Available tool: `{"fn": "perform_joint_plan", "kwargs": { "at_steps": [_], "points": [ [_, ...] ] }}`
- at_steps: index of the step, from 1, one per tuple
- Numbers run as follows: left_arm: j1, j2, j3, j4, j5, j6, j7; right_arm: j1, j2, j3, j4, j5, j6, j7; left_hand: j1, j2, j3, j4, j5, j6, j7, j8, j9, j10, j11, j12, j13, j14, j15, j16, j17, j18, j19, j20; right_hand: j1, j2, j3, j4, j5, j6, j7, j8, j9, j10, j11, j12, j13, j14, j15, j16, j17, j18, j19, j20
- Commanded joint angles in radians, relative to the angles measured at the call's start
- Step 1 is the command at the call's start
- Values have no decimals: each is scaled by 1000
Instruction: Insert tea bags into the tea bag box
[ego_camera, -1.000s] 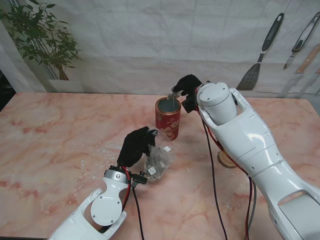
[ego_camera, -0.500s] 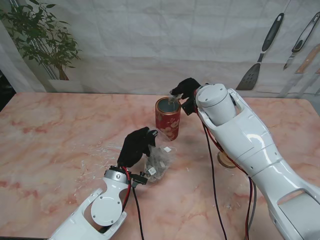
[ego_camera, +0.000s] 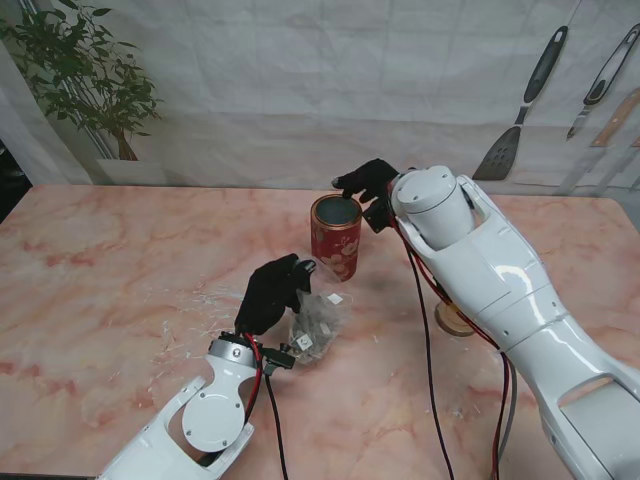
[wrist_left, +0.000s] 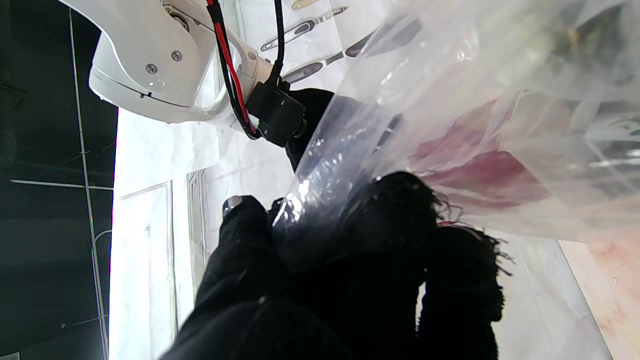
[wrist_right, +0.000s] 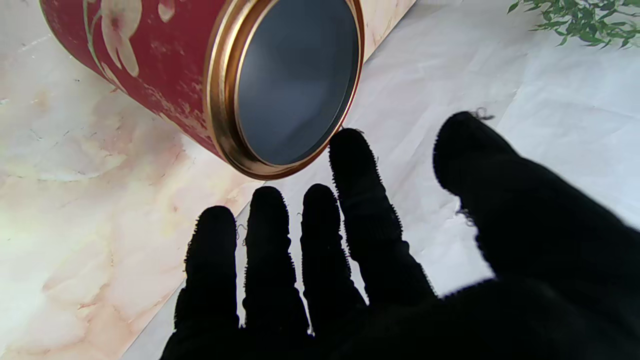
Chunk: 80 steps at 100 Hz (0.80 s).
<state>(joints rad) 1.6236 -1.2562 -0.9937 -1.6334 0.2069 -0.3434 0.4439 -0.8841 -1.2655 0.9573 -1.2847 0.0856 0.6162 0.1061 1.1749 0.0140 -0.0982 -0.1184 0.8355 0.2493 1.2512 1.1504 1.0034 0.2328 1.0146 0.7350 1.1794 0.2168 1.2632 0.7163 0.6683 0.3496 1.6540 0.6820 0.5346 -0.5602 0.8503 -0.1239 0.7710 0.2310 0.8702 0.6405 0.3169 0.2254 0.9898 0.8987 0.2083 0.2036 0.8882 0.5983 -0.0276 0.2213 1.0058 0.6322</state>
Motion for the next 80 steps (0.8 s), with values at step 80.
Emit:
{"fn": "perform_joint_plan", "kwargs": {
  "at_steps": [80],
  "points": [
    [-9,-1,4,-13,17,14,-8,-187,118,141,-289,-64,-47,191,75,85,46,45,12,-28,46,11,6,-45,5,-17,2,14,-27,-11,6,-46,26,6,19,-30,9,-7,32,-24,-41,7,-20,13,3,-6,1,13,23,21,-4,10,18,1]
  ]
}}
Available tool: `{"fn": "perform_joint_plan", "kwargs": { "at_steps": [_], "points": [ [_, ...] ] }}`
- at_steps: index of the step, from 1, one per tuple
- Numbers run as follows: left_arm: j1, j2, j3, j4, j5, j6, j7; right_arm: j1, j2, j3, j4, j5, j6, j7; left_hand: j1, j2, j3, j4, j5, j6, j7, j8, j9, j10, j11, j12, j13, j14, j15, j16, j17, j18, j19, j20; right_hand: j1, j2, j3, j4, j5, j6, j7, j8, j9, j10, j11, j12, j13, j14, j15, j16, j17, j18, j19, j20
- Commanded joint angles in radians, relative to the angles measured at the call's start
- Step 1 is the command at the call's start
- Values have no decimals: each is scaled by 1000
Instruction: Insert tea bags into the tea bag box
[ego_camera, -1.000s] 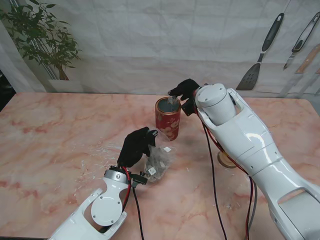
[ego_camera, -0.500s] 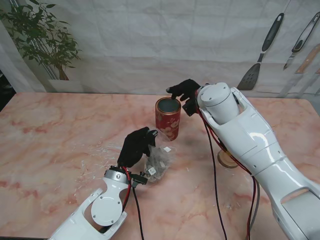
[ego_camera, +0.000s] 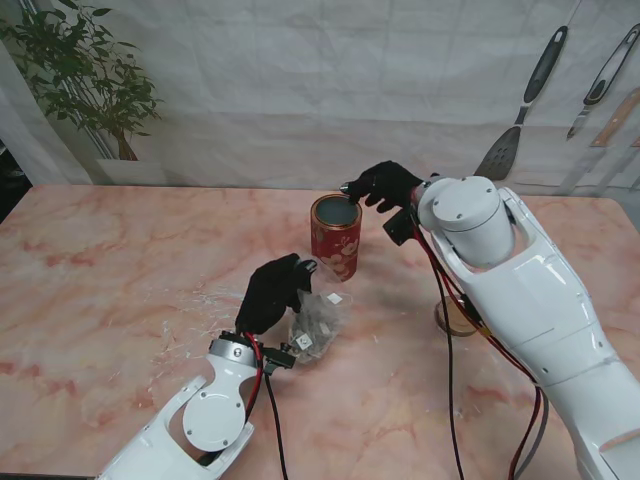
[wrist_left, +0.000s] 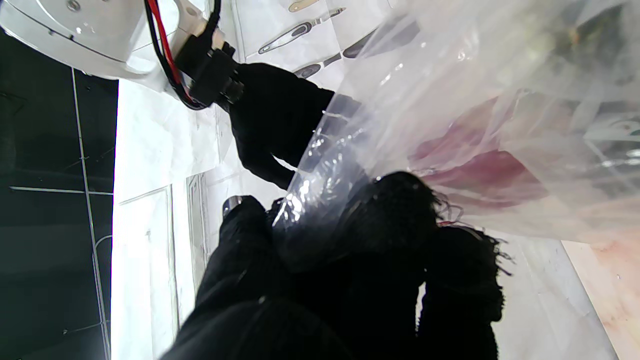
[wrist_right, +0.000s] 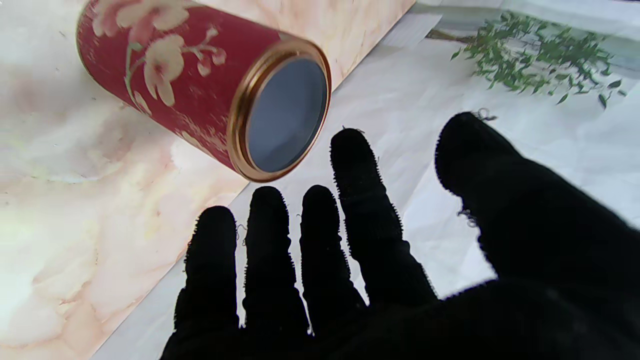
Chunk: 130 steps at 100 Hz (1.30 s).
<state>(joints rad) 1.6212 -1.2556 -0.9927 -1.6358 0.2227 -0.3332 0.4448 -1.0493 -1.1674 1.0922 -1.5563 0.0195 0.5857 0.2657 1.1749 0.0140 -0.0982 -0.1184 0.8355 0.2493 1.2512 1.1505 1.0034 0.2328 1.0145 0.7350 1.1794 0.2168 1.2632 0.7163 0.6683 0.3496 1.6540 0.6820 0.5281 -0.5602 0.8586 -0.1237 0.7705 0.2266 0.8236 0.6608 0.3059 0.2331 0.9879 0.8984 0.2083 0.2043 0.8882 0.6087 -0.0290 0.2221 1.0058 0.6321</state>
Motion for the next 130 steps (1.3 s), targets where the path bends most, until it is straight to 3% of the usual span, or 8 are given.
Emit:
{"fn": "perform_joint_plan", "kwargs": {
  "at_steps": [1,33,35,55,71,130],
  "points": [
    [-7,-2,3,-11,2,4,-9,-25,23,8,-21,1,-19,39,76,85,46,45,12,-28,46,11,6,-45,5,-17,2,14,-27,-11,6,-46,26,6,26,-30,1,-7,32,-20,5,-15,-9,5,5,-6,1,12,23,11,-2,9,18,1],
    [-14,1,8,-16,23,6,-12,-125,73,46,-105,3,-115,178,76,87,46,45,8,-24,48,13,-2,-50,5,-15,-7,18,-25,-7,0,-39,20,6,61,-29,-9,-33,33,-27,25,-64,-4,7,12,-5,4,12,30,12,0,9,23,-1],
    [-15,1,9,-16,24,6,-11,-130,75,47,-107,4,-122,183,76,87,47,45,7,-23,48,13,-2,-50,5,-14,-7,18,-25,-7,0,-39,20,6,71,-27,-15,-37,27,-28,55,-104,-3,8,14,-6,6,13,32,12,1,10,26,-2],
    [-23,0,17,-15,29,6,-7,-174,98,44,-117,16,-197,264,76,89,46,46,6,-24,48,15,-4,-51,5,-12,-9,17,-25,-5,0,-38,19,7,130,-20,-33,-58,30,-38,86,-184,4,10,26,-2,10,13,45,15,4,12,30,-4],
    [-25,-1,20,-19,35,4,-3,-199,112,30,-118,0,-245,304,76,88,46,46,7,-25,48,15,-3,-52,5,-11,-9,17,-25,-3,0,-38,18,8,146,-24,-33,-65,41,-47,88,-215,16,8,37,1,23,14,58,19,12,16,37,-3],
    [-9,1,14,-43,49,-24,5,-191,134,-20,-46,-57,-260,377,77,87,46,45,9,-25,48,17,-1,-51,4,-9,-8,17,-24,0,-1,-36,17,10,145,-11,-20,-65,55,-41,-13,-366,16,-2,61,7,28,9,86,25,19,15,55,-11]
  ]
}}
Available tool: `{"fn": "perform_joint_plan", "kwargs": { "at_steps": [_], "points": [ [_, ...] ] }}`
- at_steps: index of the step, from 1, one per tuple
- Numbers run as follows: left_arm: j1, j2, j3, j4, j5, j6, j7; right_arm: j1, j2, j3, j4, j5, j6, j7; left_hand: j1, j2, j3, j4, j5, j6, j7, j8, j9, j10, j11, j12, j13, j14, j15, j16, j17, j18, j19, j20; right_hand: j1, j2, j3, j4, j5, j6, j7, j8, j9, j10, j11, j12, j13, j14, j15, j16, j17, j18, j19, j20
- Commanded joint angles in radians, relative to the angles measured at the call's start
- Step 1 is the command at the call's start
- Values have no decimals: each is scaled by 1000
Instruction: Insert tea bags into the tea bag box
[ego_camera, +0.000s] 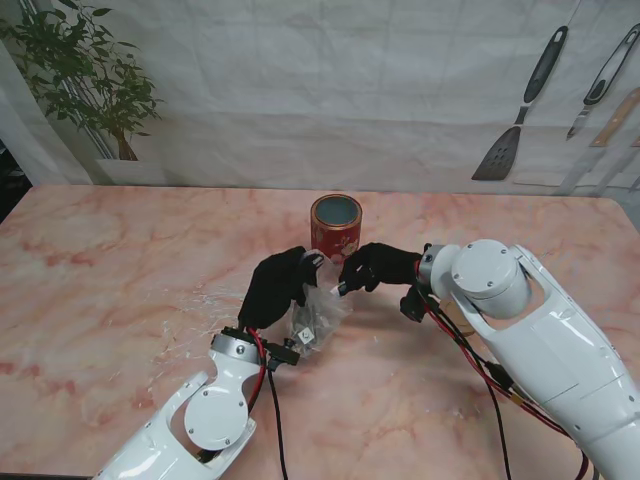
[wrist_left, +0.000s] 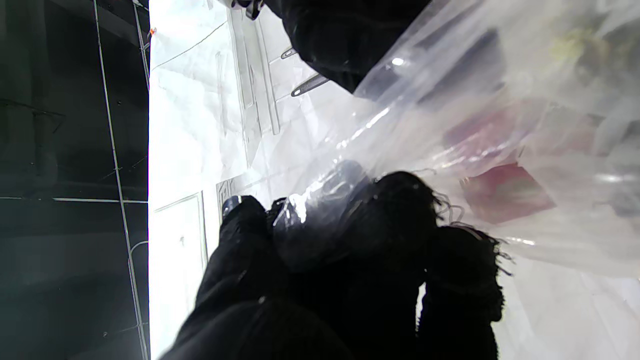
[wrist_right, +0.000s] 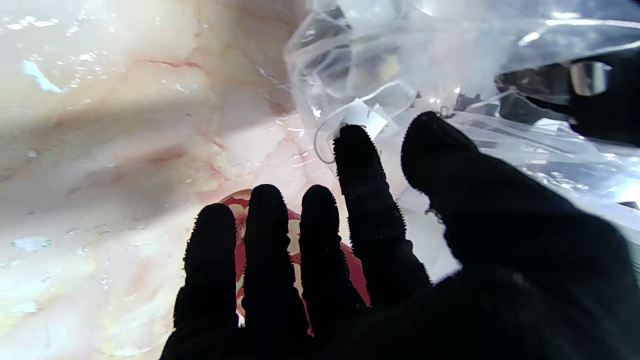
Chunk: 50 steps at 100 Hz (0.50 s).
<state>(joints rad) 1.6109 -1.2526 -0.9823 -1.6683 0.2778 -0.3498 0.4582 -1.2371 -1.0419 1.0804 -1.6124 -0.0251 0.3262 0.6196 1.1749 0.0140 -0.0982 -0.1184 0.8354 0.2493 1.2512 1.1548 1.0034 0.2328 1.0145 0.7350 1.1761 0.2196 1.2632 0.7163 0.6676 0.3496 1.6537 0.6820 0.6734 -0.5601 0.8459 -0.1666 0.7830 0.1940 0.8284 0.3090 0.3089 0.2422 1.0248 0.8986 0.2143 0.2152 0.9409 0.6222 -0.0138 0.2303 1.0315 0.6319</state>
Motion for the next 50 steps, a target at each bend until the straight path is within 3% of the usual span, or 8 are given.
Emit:
{"fn": "perform_joint_plan", "kwargs": {
  "at_steps": [1,15,17,30,31,33,46,50],
  "points": [
    [1,-2,4,-11,-6,-8,-9,-3,9,-9,11,-13,-1,24,77,86,46,45,9,-25,48,12,0,-51,4,-9,-4,14,-24,0,0,-37,18,10,-4,-11,-7,-21,43,-9,-22,-14,12,-12,25,7,22,-2,34,11,4,6,29,-11],
    [2,-3,11,-10,-9,-16,-10,3,13,-23,15,-32,-3,34,77,87,46,45,9,-25,48,13,1,-51,4,-8,-3,13,-25,0,1,-37,18,10,-48,-13,7,0,58,-7,-94,35,8,-13,29,8,20,-5,40,11,4,4,37,-17],
    [2,-3,12,-10,-9,-17,-10,5,14,-25,15,-35,-4,35,77,87,46,45,9,-25,48,13,0,-49,4,-9,-3,13,-25,0,1,-37,18,10,-64,-15,14,8,66,-8,-129,74,7,-13,29,8,20,-5,41,11,4,5,40,-21],
    [1,-3,15,-11,-13,-20,-12,15,16,-41,15,-43,-9,41,77,88,46,45,9,-25,48,13,0,-51,4,-8,-3,14,-25,0,1,-38,18,10,-96,-25,33,42,72,-5,-157,99,4,-14,31,9,21,-6,43,12,6,7,44,-22],
    [1,-3,15,-11,-14,-20,-12,16,16,-42,15,-43,-9,40,77,88,46,45,9,-25,48,13,0,-51,4,-8,-3,14,-25,0,1,-38,18,10,-102,-30,39,51,76,-5,-184,143,4,-13,31,9,21,-6,44,12,7,7,46,-25],
    [1,-3,16,-11,-15,-21,-13,17,15,-45,15,-46,-10,39,77,87,46,45,8,-25,48,13,0,-51,4,-8,-3,14,-25,0,1,-38,18,10,-104,-34,41,55,78,-5,-190,155,4,-14,33,9,23,-6,45,13,9,8,48,-26],
    [1,-4,18,-10,-23,-22,-16,32,15,-68,22,-47,-22,41,77,87,46,45,9,-24,48,13,0,-50,4,-8,-3,14,-25,0,1,-37,18,10,-98,-66,58,61,76,-2,-190,168,6,-17,37,11,30,-6,49,14,17,11,52,-26],
    [1,-4,18,-11,-26,-22,-17,36,14,-74,25,-46,-26,41,77,88,46,45,9,-25,48,13,0,-51,4,-8,-3,14,-25,1,1,-37,18,10,-87,-85,73,40,71,-4,-182,168,8,-17,38,10,32,-6,50,14,21,14,56,-29]
  ]
}}
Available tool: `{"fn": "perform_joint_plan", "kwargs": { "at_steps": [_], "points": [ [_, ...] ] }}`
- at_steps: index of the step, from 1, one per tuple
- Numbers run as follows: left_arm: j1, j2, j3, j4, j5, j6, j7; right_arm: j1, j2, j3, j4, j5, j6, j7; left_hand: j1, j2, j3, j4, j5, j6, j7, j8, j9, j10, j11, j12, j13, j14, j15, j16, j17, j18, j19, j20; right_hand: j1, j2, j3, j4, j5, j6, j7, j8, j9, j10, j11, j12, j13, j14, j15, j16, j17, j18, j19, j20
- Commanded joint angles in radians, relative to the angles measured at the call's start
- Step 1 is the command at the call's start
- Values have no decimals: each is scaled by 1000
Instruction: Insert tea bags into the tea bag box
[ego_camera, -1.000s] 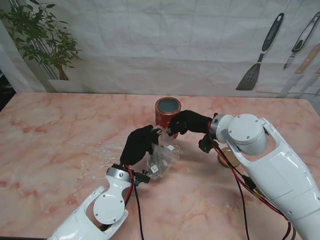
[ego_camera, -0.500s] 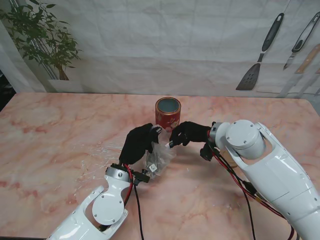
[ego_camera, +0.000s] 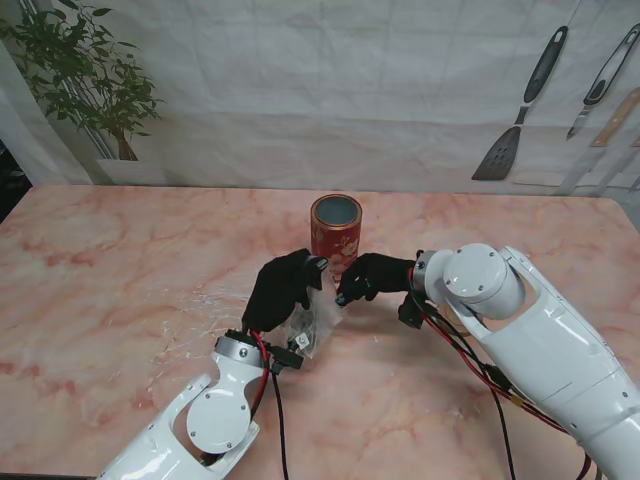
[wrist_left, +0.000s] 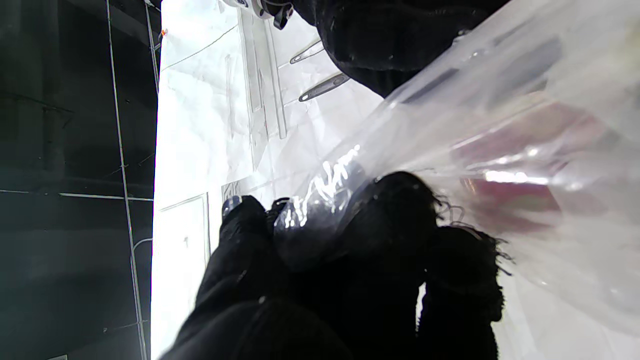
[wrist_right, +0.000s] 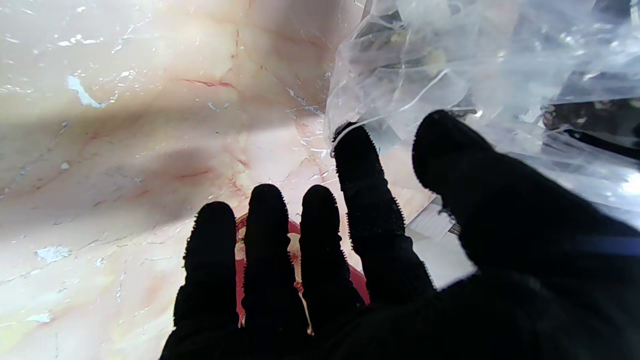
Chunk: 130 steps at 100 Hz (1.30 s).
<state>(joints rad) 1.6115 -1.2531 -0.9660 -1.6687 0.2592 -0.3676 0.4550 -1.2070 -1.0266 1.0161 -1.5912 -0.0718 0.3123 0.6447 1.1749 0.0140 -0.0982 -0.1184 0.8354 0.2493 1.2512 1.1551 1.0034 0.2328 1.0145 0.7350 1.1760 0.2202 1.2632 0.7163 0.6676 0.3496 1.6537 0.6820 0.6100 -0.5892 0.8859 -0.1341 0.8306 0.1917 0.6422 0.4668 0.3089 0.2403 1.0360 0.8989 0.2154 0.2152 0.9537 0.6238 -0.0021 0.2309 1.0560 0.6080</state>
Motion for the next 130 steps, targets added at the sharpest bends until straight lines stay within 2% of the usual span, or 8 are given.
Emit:
{"fn": "perform_joint_plan", "kwargs": {
  "at_steps": [1,16,21,39,59,77,117,130],
  "points": [
    [0,-3,2,-11,-8,-4,-15,7,-1,-12,4,0,-14,17,77,87,46,45,8,-25,48,13,0,-51,4,-8,-3,13,-25,1,1,-37,18,10,-20,-59,35,5,23,-3,5,9,8,-15,27,10,32,-6,38,12,10,14,33,-5],
    [0,-4,0,-12,-19,-2,-18,22,1,-34,12,-9,-36,26,76,88,46,45,7,-26,48,13,0,-51,4,-8,-3,13,-25,1,1,-37,18,11,62,-94,45,-64,-16,-14,97,-68,14,-22,28,7,47,-7,39,13,25,20,43,-16],
    [0,-4,-1,-12,-20,0,-18,28,3,-39,15,-9,-45,35,77,89,46,45,8,-25,48,13,-1,-51,4,-8,-3,13,-25,1,1,-37,18,11,83,-96,44,-67,-43,-26,132,-106,6,-30,27,6,45,-15,39,13,25,13,43,-20],
    [-1,-6,-6,-13,-26,4,-14,35,13,-45,16,-34,-75,63,77,89,46,45,7,-25,48,14,-1,-51,5,-8,-3,13,-25,1,1,-37,18,11,176,-91,43,-74,-119,-62,227,-131,-8,-62,25,8,45,-40,39,16,30,-14,38,-23],
    [-2,-7,-8,-13,-27,6,-10,34,21,-46,18,-66,-114,78,78,90,46,45,6,-25,48,14,-2,-50,4,-8,-3,13,-25,1,1,-37,18,11,257,-82,48,-82,-204,-119,371,-98,-24,-154,37,19,61,-114,56,21,57,-85,29,-25],
    [-4,-8,-6,-12,-26,5,-9,41,23,-54,33,-68,-146,88,78,91,46,45,6,-26,49,15,-1,-51,5,-8,-3,12,-26,1,1,-37,18,11,265,-75,75,-82,-250,-147,387,-91,-59,-220,51,21,60,-182,72,20,71,-148,16,-30],
    [-4,-9,-6,-12,-29,5,-5,16,13,-50,35,-97,-145,32,79,91,46,45,5,-26,49,16,-2,-50,5,-8,-3,12,-26,1,1,-38,18,11,259,-33,24,-113,-49,-150,466,-207,178,-198,95,11,232,-152,150,31,164,-112,114,-7],
    [-4,-9,-5,-11,-28,4,-5,15,13,-47,36,-103,-147,28,78,91,46,44,6,-26,50,16,-1,-51,5,-8,-3,12,-26,2,1,-38,18,11,244,30,1,-113,-24,-146,457,-234,211,-197,90,3,248,-143,155,30,165,-106,133,-4]
  ]
}}
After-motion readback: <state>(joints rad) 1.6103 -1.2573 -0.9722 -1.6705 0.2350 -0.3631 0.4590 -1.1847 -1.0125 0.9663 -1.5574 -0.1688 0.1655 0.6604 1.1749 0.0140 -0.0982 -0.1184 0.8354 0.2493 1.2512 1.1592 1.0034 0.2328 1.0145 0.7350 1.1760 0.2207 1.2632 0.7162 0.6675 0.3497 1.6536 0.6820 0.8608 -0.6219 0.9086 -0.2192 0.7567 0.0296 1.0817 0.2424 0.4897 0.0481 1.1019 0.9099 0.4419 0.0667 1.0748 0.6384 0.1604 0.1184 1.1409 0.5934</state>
